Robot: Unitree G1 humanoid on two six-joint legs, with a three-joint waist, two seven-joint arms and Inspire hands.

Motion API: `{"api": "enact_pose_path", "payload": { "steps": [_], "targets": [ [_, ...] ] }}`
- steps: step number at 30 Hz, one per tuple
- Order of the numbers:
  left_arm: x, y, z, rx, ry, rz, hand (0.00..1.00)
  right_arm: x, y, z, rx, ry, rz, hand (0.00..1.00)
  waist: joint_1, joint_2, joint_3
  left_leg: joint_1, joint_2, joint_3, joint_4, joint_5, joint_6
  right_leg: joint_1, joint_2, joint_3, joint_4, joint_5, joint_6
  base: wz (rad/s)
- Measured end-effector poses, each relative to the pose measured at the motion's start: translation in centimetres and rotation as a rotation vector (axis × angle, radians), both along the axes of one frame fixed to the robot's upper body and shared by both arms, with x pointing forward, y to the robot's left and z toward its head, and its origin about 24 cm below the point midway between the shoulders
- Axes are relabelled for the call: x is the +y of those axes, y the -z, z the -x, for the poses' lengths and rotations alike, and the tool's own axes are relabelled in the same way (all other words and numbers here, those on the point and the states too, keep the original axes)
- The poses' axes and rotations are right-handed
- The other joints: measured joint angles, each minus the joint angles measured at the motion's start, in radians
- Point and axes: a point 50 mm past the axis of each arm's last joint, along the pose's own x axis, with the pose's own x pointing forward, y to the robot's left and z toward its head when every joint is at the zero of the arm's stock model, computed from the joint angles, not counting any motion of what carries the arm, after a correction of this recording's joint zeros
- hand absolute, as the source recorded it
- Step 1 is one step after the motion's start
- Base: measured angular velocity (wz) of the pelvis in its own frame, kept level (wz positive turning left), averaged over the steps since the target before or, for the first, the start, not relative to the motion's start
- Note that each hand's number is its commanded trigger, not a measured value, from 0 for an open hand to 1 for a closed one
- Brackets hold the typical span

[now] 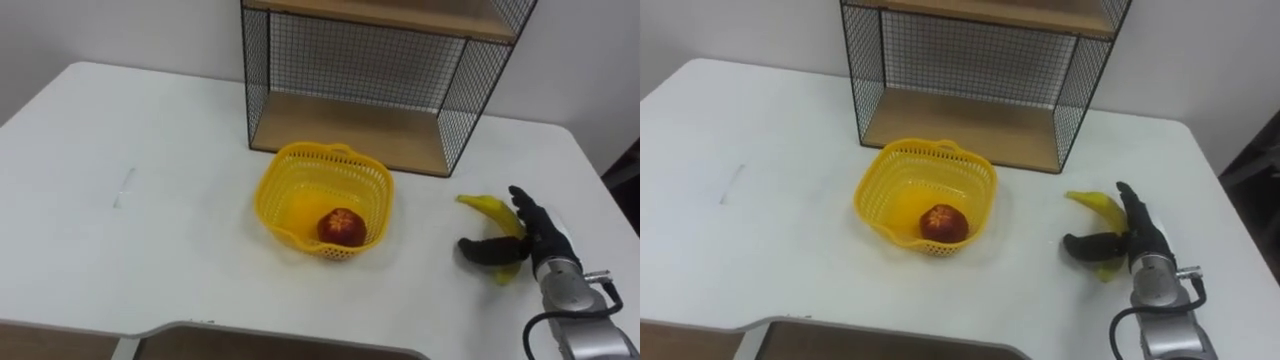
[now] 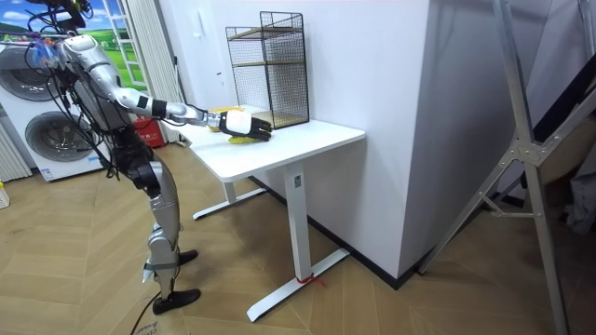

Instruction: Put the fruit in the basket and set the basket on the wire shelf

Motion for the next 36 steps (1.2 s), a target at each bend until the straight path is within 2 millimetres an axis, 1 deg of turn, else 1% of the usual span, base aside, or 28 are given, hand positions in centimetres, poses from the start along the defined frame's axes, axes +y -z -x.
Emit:
{"api": "enact_pose_path", "payload": {
  "steps": [3,6,8,10,14,18,20,24,26,27,28,29,31,32,33,34,35,36],
  "targets": [
    [0.1,0.0,-0.1,-0.003,0.0,-0.009,0.0,-0.4,-0.1,0.1,0.001,0.009,0.053,1.0,-0.001,0.001,-0.0005,-0.007,-0.003,-0.008,0.007,-0.001,0.001,0.0,-0.001,-0.007,0.0,0.001,0.001,0.09],
    [0.1,-0.1,-0.3,-0.005,0.0,-0.016,0.0,-0.8,-0.2,0.1,0.03,-0.033,0.147,1.0,-0.002,0.003,-0.0019,-0.011,-0.003,-0.014,0.01,-0.001,0.001,0.0,0.0,-0.013,0.0,0.001,0.001,0.06],
    [0.1,-0.1,-0.5,-0.009,0.002,-0.02,0.0,-1.2,-0.4,0.1,0.041,-0.039,0.205,1.0,0.0,0.008,-0.0054,-0.011,-0.004,-0.016,0.013,-0.001,0.001,0.003,0.0,-0.014,0.004,0.001,0.001,0.02],
    [0.2,-0.1,-0.5,-0.011,0.002,-0.027,0.0,-1.5,-0.5,0.1,0.05,-0.043,0.232,1.0,0.0,0.011,-0.0066,-0.011,-0.004,-0.017,0.013,-0.001,0.001,0.003,0.0,-0.016,0.005,0.001,0.001,0.02],
    [0.2,-0.1,-0.6,-0.015,0.002,-0.028,0.0,-1.8,-0.8,-0.1,0.043,-0.041,0.279,1.0,0.001,0.013,-0.0061,-0.008,-0.003,-0.02,0.01,-0.002,0.0,0.002,0.0,-0.019,0.014,0.001,0.001,0.0],
    [0.2,-0.1,-1.0,-0.025,0.004,-0.028,0.0,-1.8,-0.9,-0.1,0.043,-0.034,0.291,1.0,0.002,0.018,-0.003,-0.008,-0.003,-0.017,0.007,-0.005,0.001,0.0,0.0,-0.017,0.016,0.001,0.001,-0.01],
    [0.2,-0.1,-1.4,-0.034,0.009,-0.027,0.0,-1.7,-1.0,-0.2,0.031,-0.021,0.262,1.0,0.002,0.017,-0.001,-0.009,-0.003,-0.014,0.005,-0.005,0.001,-0.003,-0.001,-0.015,0.016,0.001,0.001,-0.05],
    [-0.1,-0.1,-1.9,-0.043,0.028,-0.021,0.0,-1.5,-1.4,-0.2,0.013,-0.009,0.213,1.0,0.0,0.016,-0.0001,-0.008,-0.003,-0.009,0.001,-0.005,0.001,-0.005,-0.001,-0.004,0.012,0.001,0.001,-0.06],
    [-0.2,-0.1,-2.0,-0.041,0.032,-0.019,0.0,-0.5,-1.9,-0.4,-0.021,-0.037,0.167,1.0,0.005,0.017,0.0004,-0.002,0.0,0.012,-0.012,-0.003,0.001,-0.017,-0.001,0.019,0.014,0.0,0.001,-0.25],
    [-0.2,0.0,-1.9,-0.04,0.031,-0.018,0.0,-0.1,-2.1,-0.5,-0.035,-0.04,0.144,1.0,0.002,0.018,0.0018,0.0,0.0,0.016,-0.014,-0.003,0.001,-0.019,-0.001,0.024,0.014,0.0,0.001,-0.29],
    [-0.2,0.0,-2.0,-0.041,0.031,-0.017,0.0,0.7,-2.2,-0.5,-0.057,-0.061,0.093,1.0,0.001,0.02,0.0037,0.005,0.001,0.027,-0.021,-0.003,0.001,-0.02,-0.002,0.033,0.014,0.0,0.001,-0.21],
    [-0.2,-0.1,-2.1,-0.047,0.031,-0.016,0.0,1.6,-2.2,-0.5,-0.075,-0.075,0.053,1.0,0.001,0.02,0.0039,0.008,0.001,0.032,-0.028,-0.003,0.001,-0.019,-0.002,0.038,0.012,0.0,0.002,-0.16],
    [-0.2,-0.1,-2.4,-0.059,0.035,-0.015,0.0,2.7,-2.3,-0.6,-0.099,-0.091,-0.008,1.0,0.001,0.022,0.0052,0.012,0.001,0.037,-0.032,-0.003,0.001,-0.025,-0.003,0.043,0.014,0.0,0.002,-0.1],
    [-0.3,-0.1,-2.5,-0.065,0.037,-0.011,0.0,3.3,-2.8,-0.9,-0.122,-0.112,-0.038,1.0,0.001,0.019,0.0029,0.01,0.002,0.043,-0.032,-0.002,0.001,-0.034,-0.003,0.05,0.016,0.0,0.002,-0.11],
    [-0.4,0.0,-2.5,-0.067,0.037,-0.009,0.0,3.6,-3.1,-1.1,-0.141,-0.118,-0.059,1.0,-0.001,0.022,0.0052,0.009,0.002,0.043,-0.032,-0.002,0.001,-0.035,-0.003,0.051,0.016,0.001,0.002,-0.07],
    [-0.5,0.0,-2.4,-0.067,0.036,-0.007,0.0,4.1,-3.8,-1.4,-0.186,-0.121,-0.1,1.0,-0.004,0.03,0.0083,0.006,0.002,0.043,-0.031,-0.002,0.001,-0.034,-0.003,0.052,0.016,0.001,0.002,0.0],
    [-0.5,0.0,-2.3,-0.065,0.035,-0.005,0.0,4.4,-4.7,-1.7,-0.232,-0.13,-0.132,1.0,-0.007,0.035,0.0066,0.004,0.002,0.043,-0.032,-0.002,0.001,-0.034,-0.004,0.053,0.017,0.001,0.002,0.0],
    [-0.5,0.0,-2.2,-0.064,0.035,-0.005,0.0,4.6,-5.2,-1.9,-0.255,-0.136,-0.143,1.0,-0.008,0.037,0.0059,0.004,0.002,0.043,-0.033,-0.002,0.001,-0.034,-0.004,0.052,0.017,0.001,0.002,0.0]
  ]
}}
